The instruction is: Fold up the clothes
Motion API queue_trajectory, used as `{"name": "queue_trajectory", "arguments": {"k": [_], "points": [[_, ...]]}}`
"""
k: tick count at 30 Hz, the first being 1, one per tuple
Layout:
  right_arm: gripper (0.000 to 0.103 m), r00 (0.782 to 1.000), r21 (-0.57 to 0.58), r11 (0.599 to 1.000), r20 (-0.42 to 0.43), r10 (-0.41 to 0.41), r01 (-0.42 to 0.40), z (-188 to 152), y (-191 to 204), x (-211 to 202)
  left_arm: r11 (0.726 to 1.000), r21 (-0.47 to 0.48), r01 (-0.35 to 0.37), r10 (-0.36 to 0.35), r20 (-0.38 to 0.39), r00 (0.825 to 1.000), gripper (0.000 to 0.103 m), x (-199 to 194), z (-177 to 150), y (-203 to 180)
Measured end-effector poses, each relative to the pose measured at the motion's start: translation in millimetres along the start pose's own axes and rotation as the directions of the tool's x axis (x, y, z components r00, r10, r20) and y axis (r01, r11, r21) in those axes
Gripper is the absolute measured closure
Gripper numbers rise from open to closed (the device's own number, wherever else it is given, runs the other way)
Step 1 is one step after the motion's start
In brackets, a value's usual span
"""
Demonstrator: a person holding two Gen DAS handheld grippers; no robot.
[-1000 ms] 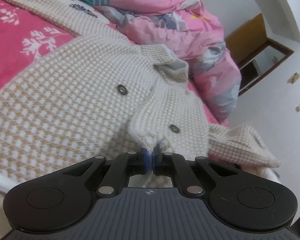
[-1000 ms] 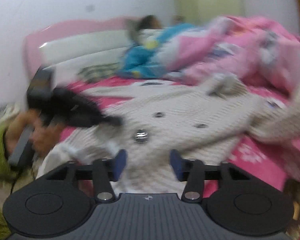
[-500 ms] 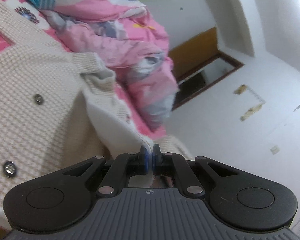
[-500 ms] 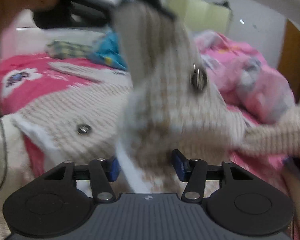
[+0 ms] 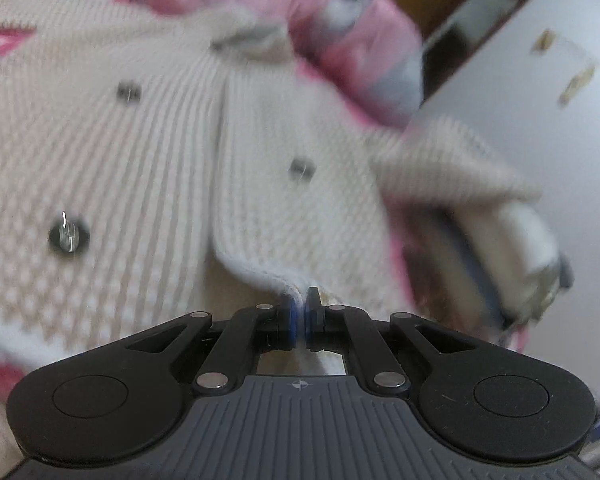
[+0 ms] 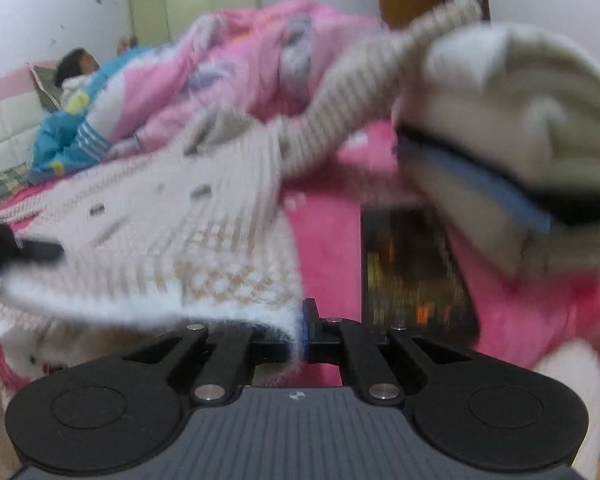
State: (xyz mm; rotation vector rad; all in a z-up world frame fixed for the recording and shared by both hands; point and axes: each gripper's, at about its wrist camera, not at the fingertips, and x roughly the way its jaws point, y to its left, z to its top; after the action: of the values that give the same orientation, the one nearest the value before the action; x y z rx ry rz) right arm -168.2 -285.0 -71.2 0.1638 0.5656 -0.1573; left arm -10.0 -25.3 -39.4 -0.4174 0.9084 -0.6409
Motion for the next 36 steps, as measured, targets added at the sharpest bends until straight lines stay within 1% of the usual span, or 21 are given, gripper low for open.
{"name": "queue_trajectory", "arguments": {"k": [2,5,8,10,13,15,16,18,20,21,23,25,26,27,29,30,31,32,34,35,36], "points": [[0.098,1.000,-0.031,1.000,0.008,0.000,0.001,-1,2,-4,0.999,0.038,0.008,-0.009,0.018,1.000,0.101,-7,0,-1],[0.097,1.000,-0.105,0.994,-0.007,0.000,-0.001,-1,10,-5,0.997,0.071,0.001,-0.001,-0.004,1.000,0.101,-12,-2,2],[0.097,0.999,-0.184,0.983,-0.051,0.004,-0.013,-4,16,-6,0.997,0.067,-0.044,0.048,-0.057,0.997,0.101,-3,-10,9],[0.097,0.997,-0.233,0.972,-0.073,0.004,-0.020,-6,19,-7,0.998,0.045,-0.044,0.047,-0.064,0.997,0.101,-2,-15,16],[0.097,0.999,-0.262,0.965,-0.045,-0.003,-0.009,-2,22,-18,1.000,0.025,0.011,-0.011,-0.001,1.000,0.101,-16,-9,16],[0.097,1.000,-0.268,0.963,-0.006,0.002,-0.004,6,28,-25,0.998,0.049,0.040,-0.044,0.085,0.995,0.101,-34,1,9],[0.097,1.000,-0.277,0.961,0.020,0.008,-0.003,10,33,-29,0.997,0.067,0.048,-0.056,0.130,0.990,0.101,-44,6,6],[0.097,0.998,-0.309,0.951,0.064,0.021,0.000,15,44,-35,0.994,0.095,0.044,-0.063,0.204,0.977,0.101,-61,13,2],[0.097,0.996,-0.363,0.932,0.085,0.035,-0.002,14,56,-36,0.994,0.105,0.022,-0.046,0.230,0.972,0.101,-69,11,9],[0.097,0.997,-0.390,0.921,0.064,0.039,-0.010,11,61,-32,0.996,0.090,0.002,-0.021,0.208,0.978,0.101,-66,7,18],[0.097,0.999,-0.419,0.907,-0.010,0.044,-0.045,2,67,-19,0.999,0.001,-0.052,0.052,0.093,0.994,0.101,-50,-1,40],[0.097,0.996,-0.406,0.911,-0.068,0.052,-0.075,-1,68,-10,0.994,-0.072,-0.078,0.081,0.032,0.996,0.101,-40,-13,59],[0.097,0.997,-0.407,0.910,-0.065,0.051,-0.073,0,69,-11,0.994,-0.086,-0.071,0.075,0.041,0.996,0.101,-43,-15,62],[0.097,0.998,-0.420,0.905,-0.041,0.050,-0.063,4,73,-15,0.995,-0.075,-0.061,0.067,0.078,0.995,0.101,-51,-14,59],[0.097,0.998,-0.457,0.889,0.020,0.056,-0.040,10,81,-27,0.998,-0.011,-0.067,0.068,0.171,0.983,0.101,-68,-8,47],[0.097,0.997,-0.475,0.879,0.050,0.060,-0.029,13,85,-32,0.997,0.017,-0.081,0.076,0.198,0.977,0.101,-74,-6,43],[0.097,0.996,-0.492,0.870,0.063,0.066,-0.026,14,88,-35,0.995,0.024,-0.099,0.093,0.186,0.978,0.101,-72,-6,45],[0.097,0.997,-0.504,0.863,0.046,0.068,-0.036,10,90,-31,0.993,0.027,-0.117,0.111,0.165,0.980,0.101,-69,-6,47],[0.096,0.996,-0.511,0.855,-0.063,0.061,-0.085,-1,90,-12,0.985,-0.003,-0.173,0.173,0.035,0.984,0.101,-46,-10,63],[0.094,0.991,-0.494,0.863,-0.119,0.053,-0.105,-6,88,-3,0.983,-0.021,-0.180,0.180,-0.007,0.984,0.099,-39,-14,71],[0.092,0.988,-0.467,0.877,-0.148,0.052,-0.117,-7,85,1,0.984,-0.029,-0.177,0.177,-0.004,0.984,0.097,-40,-14,72]]}}
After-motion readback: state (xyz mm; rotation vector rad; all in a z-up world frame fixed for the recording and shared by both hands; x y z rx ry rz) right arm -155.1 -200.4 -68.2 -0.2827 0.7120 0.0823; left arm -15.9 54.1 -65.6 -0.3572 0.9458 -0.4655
